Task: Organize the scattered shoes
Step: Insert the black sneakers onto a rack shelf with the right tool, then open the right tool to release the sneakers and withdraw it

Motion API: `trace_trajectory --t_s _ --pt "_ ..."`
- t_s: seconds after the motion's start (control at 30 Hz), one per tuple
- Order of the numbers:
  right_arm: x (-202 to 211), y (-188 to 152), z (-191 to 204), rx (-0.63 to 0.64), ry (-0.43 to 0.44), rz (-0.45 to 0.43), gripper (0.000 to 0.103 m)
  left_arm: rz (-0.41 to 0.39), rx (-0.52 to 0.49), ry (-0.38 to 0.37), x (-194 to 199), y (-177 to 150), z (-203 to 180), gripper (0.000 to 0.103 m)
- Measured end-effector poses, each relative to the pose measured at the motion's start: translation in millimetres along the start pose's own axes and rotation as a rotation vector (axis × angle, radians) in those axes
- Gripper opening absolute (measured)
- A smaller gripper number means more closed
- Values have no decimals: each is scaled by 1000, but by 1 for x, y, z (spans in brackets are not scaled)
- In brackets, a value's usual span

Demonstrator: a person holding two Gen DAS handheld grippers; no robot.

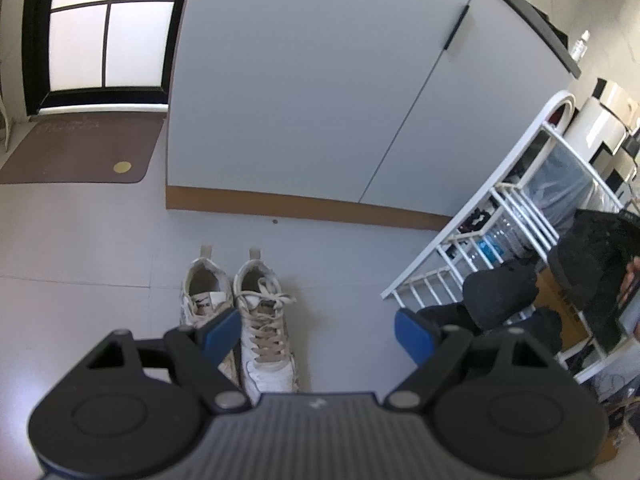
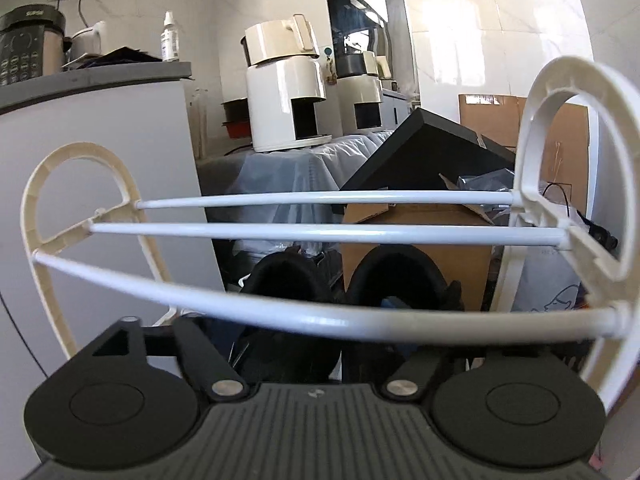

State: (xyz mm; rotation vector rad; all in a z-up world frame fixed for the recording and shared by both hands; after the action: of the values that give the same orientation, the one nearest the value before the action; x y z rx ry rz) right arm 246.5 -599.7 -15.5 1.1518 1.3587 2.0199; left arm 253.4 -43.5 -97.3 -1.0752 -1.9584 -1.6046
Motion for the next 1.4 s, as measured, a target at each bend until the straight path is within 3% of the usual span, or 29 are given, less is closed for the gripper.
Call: trace_trajectory --t_s 0.23,0.47,0.73,0.97,1.27,1.4 --pt "26 -13 -10 -78 37 114 86 -5 29 -23 13 0 5 86" --pt "68 -19 -13 -60 125 175 86 -11 29 -31 25 -1 9 86" --pt "131 -33 -22 -24 178 155 86 -27 5 -23 38 -9 2 86" --pt "173 -58 -38 -7 236 175 86 -44 -88 -14 48 -25 -34 86" --pt "191 -106 -59 -39 178 327 86 4 -144 34 44 -55 -55 86" --pt "200 -125 -48 -42 223 417 86 30 -130 101 43 -66 -53 86"
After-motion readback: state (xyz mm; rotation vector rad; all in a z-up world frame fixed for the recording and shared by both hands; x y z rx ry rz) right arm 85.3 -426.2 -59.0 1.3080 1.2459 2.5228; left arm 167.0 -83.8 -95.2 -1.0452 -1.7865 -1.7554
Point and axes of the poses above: each gripper's, at about its wrist camera, not at the fingertips, and x roughly against the way its jaws point, z to its left, y to its top, the point moved 9 cm from there along -x, roughly the way its jaws point
